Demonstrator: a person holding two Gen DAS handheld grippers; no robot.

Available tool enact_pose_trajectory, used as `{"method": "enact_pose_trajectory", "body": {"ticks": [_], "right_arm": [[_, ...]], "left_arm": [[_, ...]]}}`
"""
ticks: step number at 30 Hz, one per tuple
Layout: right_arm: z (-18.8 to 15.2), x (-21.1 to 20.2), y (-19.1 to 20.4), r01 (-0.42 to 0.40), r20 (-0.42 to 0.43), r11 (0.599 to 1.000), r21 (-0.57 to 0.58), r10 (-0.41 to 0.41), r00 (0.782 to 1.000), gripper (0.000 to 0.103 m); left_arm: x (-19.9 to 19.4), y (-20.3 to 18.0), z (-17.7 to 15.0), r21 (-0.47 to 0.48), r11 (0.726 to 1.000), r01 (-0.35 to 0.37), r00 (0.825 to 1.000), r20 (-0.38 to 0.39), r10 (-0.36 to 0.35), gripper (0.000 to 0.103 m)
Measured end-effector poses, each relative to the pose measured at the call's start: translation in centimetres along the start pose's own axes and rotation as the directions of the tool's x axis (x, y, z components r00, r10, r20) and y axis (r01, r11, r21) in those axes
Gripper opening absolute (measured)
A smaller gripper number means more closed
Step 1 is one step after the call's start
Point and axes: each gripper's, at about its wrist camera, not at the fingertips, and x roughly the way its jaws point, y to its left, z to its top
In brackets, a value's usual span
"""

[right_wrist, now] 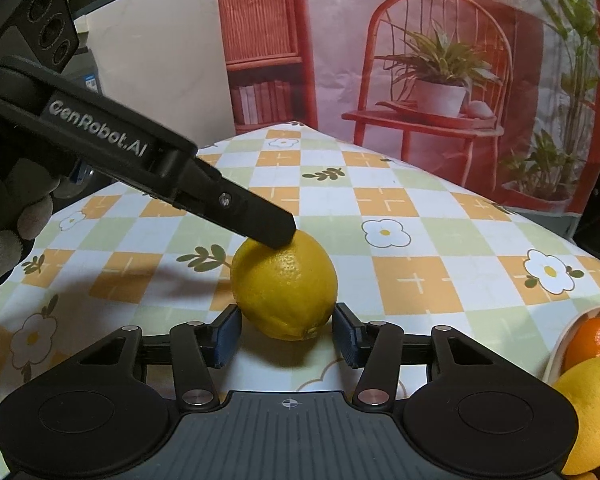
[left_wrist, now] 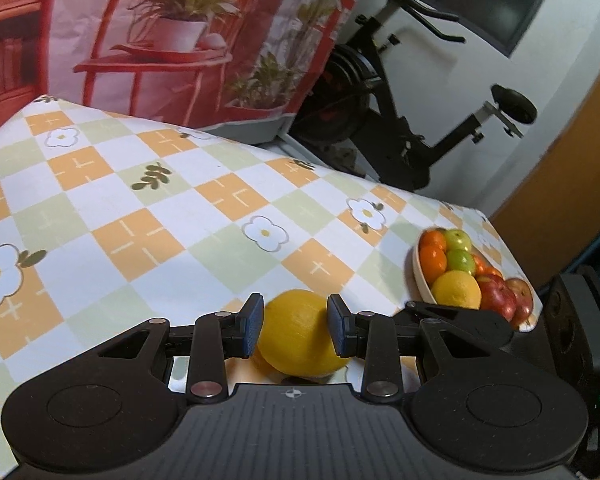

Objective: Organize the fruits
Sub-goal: 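Close the right tool on the lemon while the left tool closes on it too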

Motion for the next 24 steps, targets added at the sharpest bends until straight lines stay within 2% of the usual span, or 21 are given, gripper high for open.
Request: {"method": "enact_pose_trajectory", "body": {"ticks": [14, 24], "right_arm": [[-0.1, 0.1, 0.0, 0.006, -0.001, 1.000, 0.017, -0.006, 1.000, 0.047], [-2.0, -3.7, -0.4, 0.029, 0.049, 0.996, 0.079, -0.033, 0.998, 0.047]], "left_arm": [[0.4, -0.3, 0.0, 0.033, 0.999, 0.013, 1.000, -0.011, -0.012, 0.036], [0.0, -3.6, -0.3, 0.100, 0.994, 0.040, 0.999, -0.024, -0.038, 0.037]]}}
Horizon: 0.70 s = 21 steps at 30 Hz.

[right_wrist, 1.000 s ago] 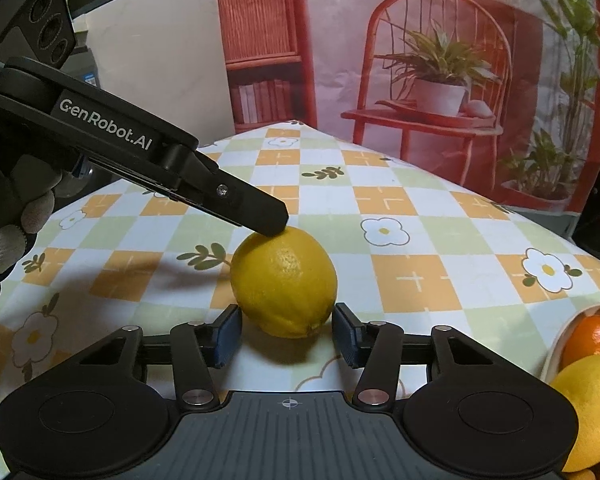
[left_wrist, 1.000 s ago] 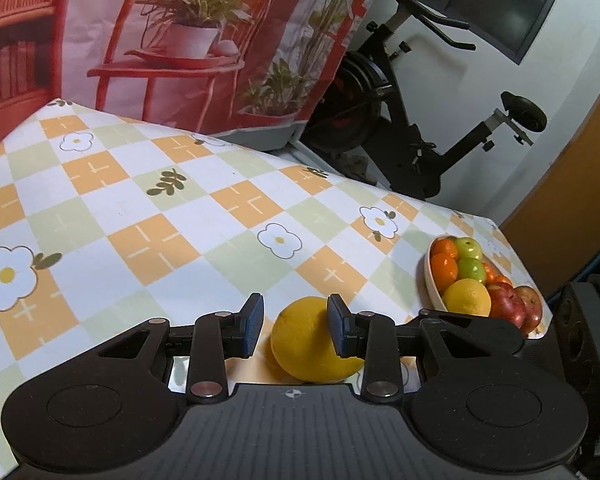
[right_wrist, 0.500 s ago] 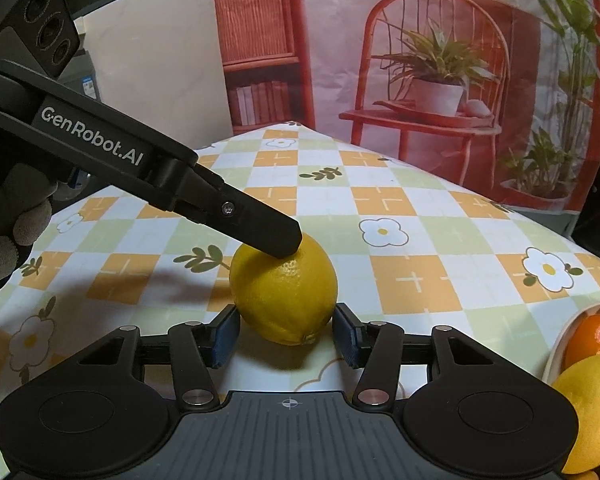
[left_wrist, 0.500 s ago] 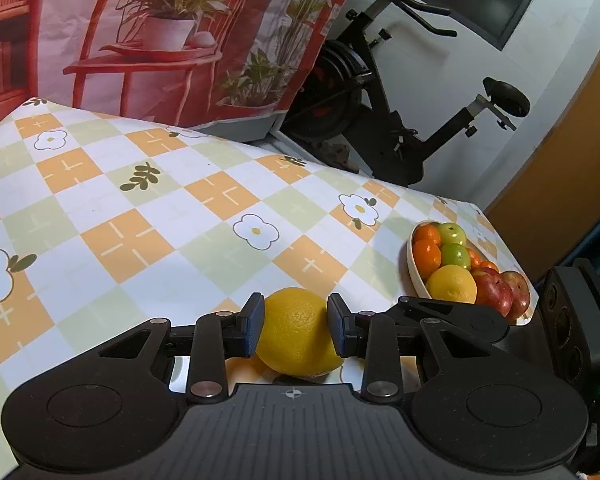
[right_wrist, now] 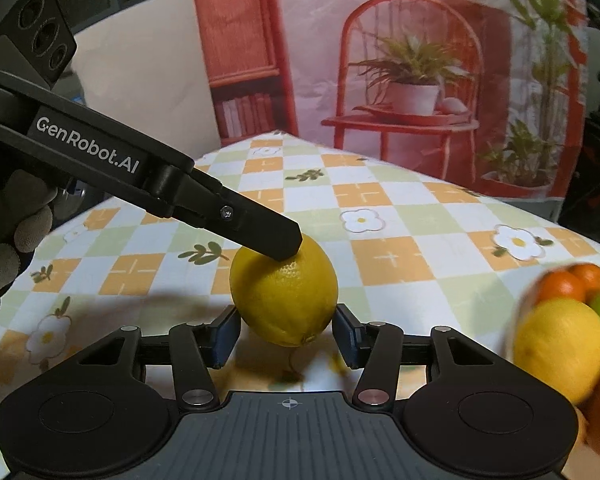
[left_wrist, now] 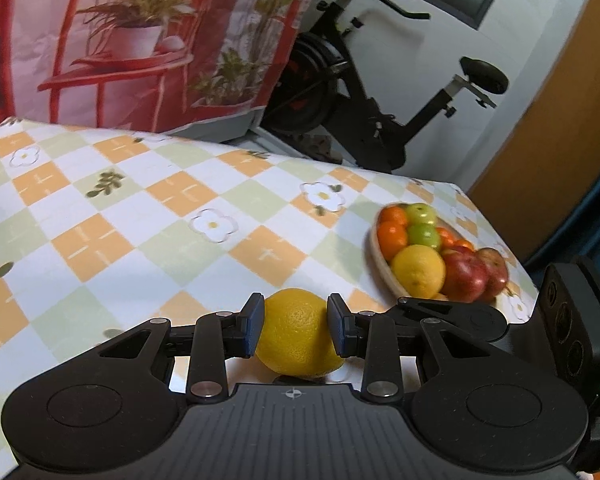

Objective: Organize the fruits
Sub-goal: 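Close the right tool on the lemon while the left tool closes on it too, then carry the lemon onto the plate and open both tools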

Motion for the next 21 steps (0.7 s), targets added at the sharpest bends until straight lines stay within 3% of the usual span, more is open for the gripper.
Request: {"method": "enact_pose_trajectory", "body": {"ticks": [10, 21], "right_arm": [[0.1, -6.6, -3.2, 0.045, 0.101, 0.998, 0.032, -0.048, 0.994, 0.047], [0.1, -13.4, -11.3, 0.128, 0.153, 0.989, 0.078, -0.138, 0.979, 0.047]], "left_arm": [[-0.1, -5.9, 1.9, 0.089, 0.995, 0.032, 0.999, 0.041, -0.036, 0.037], [4.8, -13.4, 5.6, 0.167, 0.981, 0.100, 0.993, 0.047, -0.109, 0.036]]}}
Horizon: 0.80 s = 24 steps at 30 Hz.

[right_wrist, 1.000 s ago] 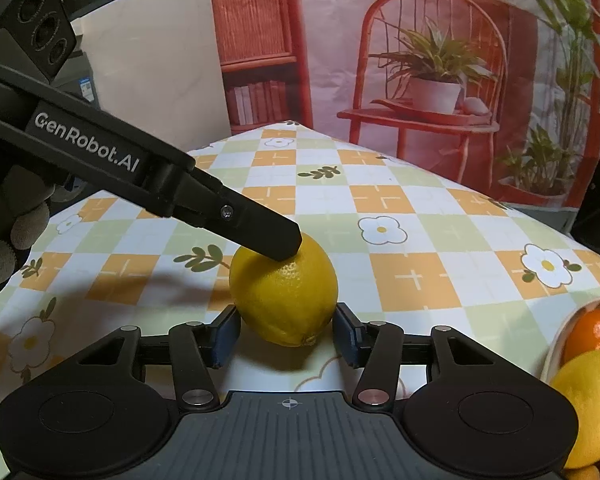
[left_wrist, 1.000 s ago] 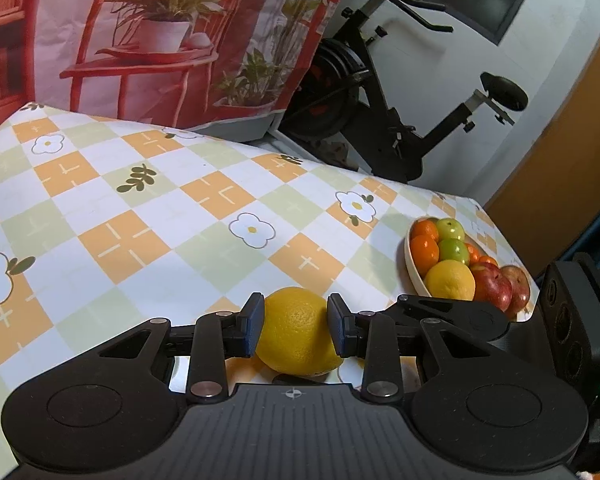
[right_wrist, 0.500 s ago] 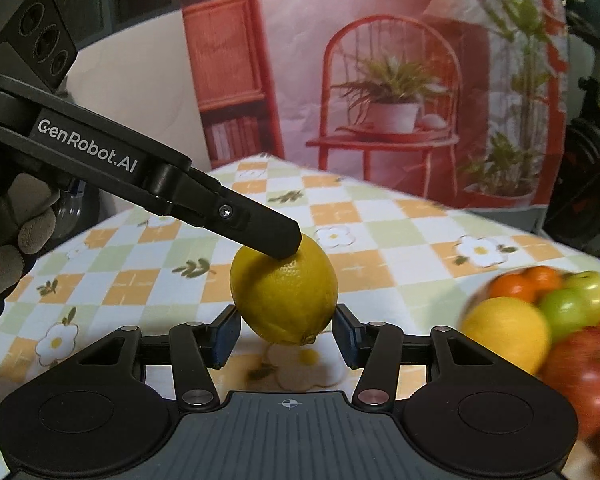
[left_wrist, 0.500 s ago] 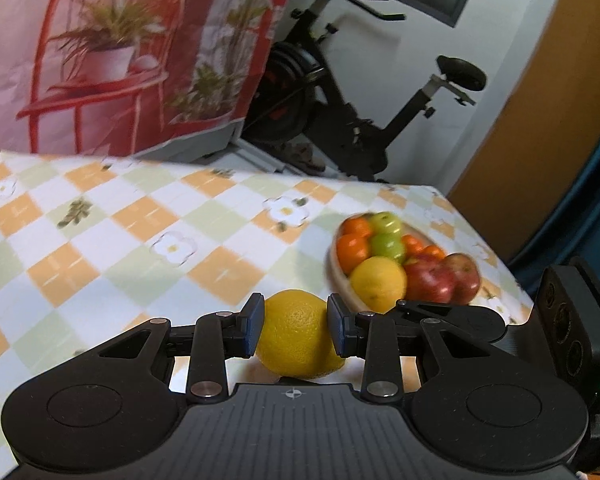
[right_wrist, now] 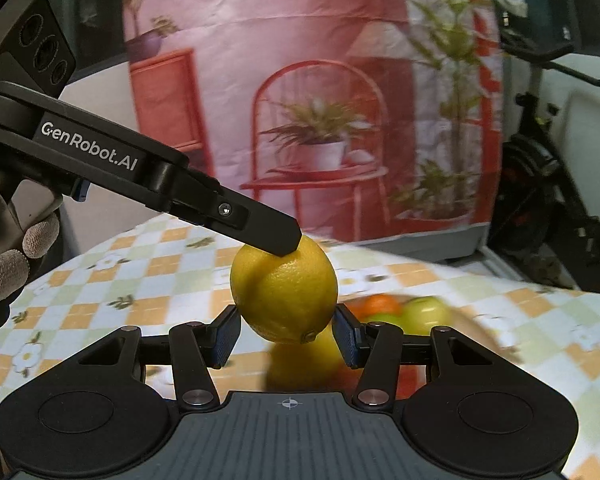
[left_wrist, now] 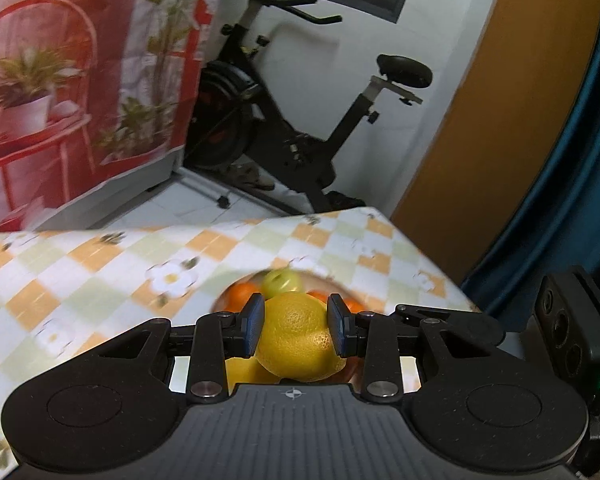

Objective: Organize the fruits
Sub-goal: 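Carry the lemon onto the plate and open both tools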

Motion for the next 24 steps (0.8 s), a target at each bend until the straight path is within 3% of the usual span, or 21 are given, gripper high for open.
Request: {"method": "enact_pose_trajectory", "body": {"ticks": [5, 10, 24], "right_arm": [[0.5, -0.7, -4.1, 0.043, -0.011, 0.999, -0.024, -0.043, 0.999, 0.047], [0.3, 0.2, -6.9, 0.052, -0.044, 0.999, -0.010, -0.052, 0.998, 0.047], [-0.8, 2.3, -9.9, 0.006, -0.102, 0.994, 0.114, 0.006, 0.995, 0.047]], "left_arm": [[3.0, -1.7, 1.5, 0.051, 0.999, 0.012, 1.000, -0.027, -0.010, 0.036], [5.8, -1.3, 2.0, 0.025, 0.999, 0.025, 0.998, -0.065, -0.023, 0.036], [8.4, -0.2, 2.5, -0.022, 0.999, 0.040, 0.992, -0.117, -0.042, 0.037]]}}
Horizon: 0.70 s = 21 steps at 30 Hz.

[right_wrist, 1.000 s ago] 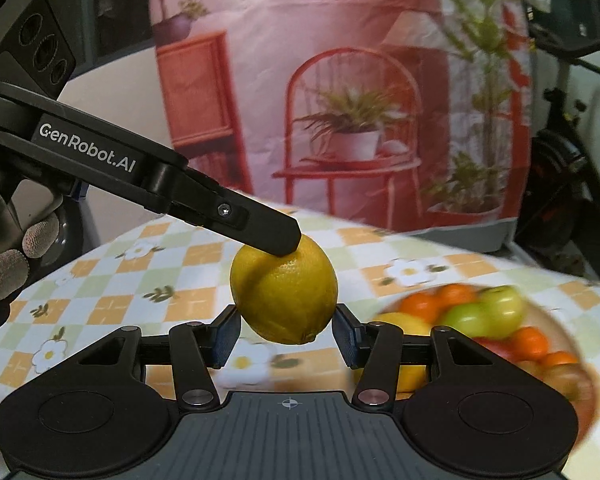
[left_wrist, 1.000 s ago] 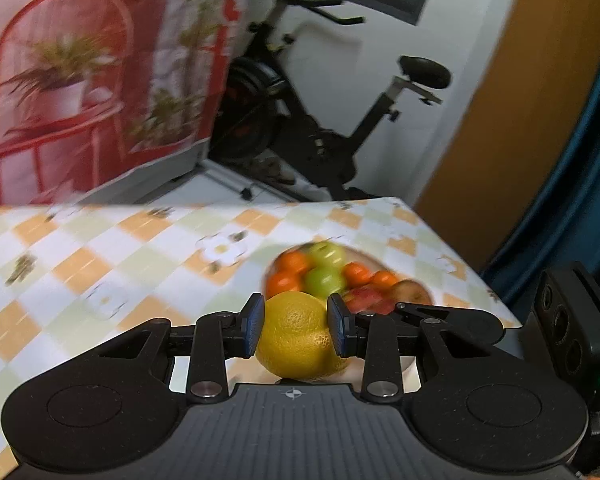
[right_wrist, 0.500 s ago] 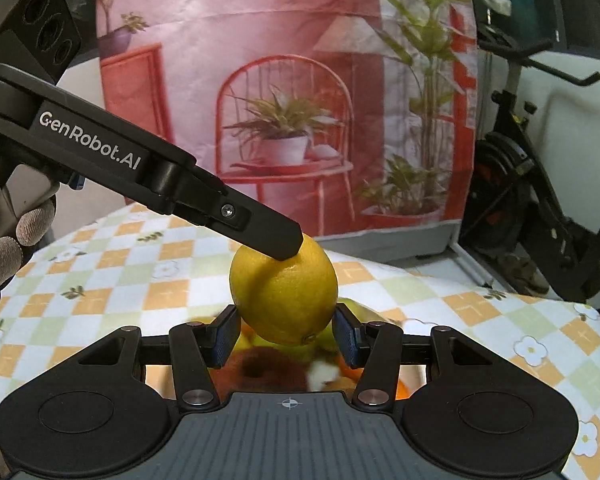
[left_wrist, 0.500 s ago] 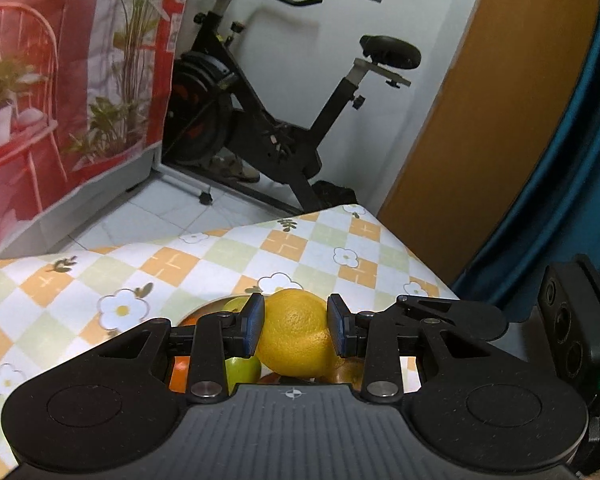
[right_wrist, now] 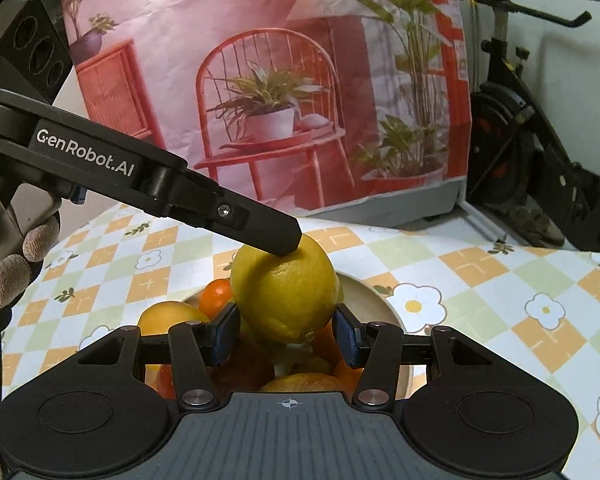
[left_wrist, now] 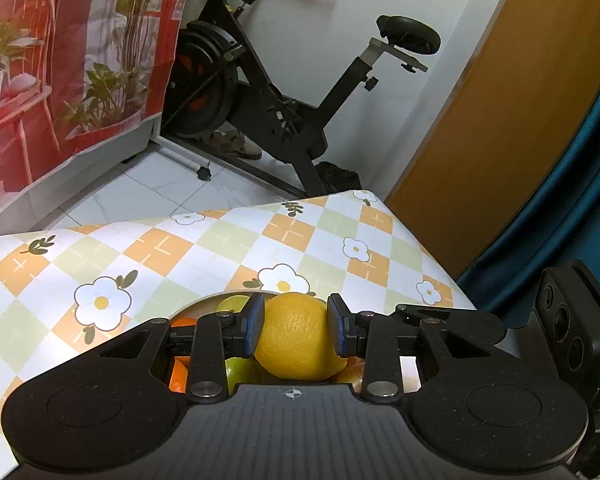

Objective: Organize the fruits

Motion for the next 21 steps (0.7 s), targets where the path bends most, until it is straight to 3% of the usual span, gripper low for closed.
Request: {"method": "enact_pose_trajectory", "body": {"ticks": [8, 16, 21], "right_arm": [[0.3, 0.0, -0.4, 0.010, -0.017, 1.000, 0.023, -0.010, 1.000, 0.053], [0.4, -0.4, -0.2, 0.023, -0.031, 1.000, 0.009, -0.023, 0.999, 0.053], [0.5, -0.9, 0.3, 0.047, -0.031, 0.999, 0.007, -0.047, 0.998, 0.054]], "left_arm": [[1.1, 0.4, -0.4, -0.009, 1.000, 0.001, 0.997, -0.073, -0.001, 0.036], [0.3, 0.5, -0.1, -0.025, 1.000, -0.010, 0.999, -0.051, 0.009, 0.036], [-1.6, 0.4, 0.0, -0.017, 0.998, -0.066, 0.998, -0.009, 0.066, 0.037]]}}
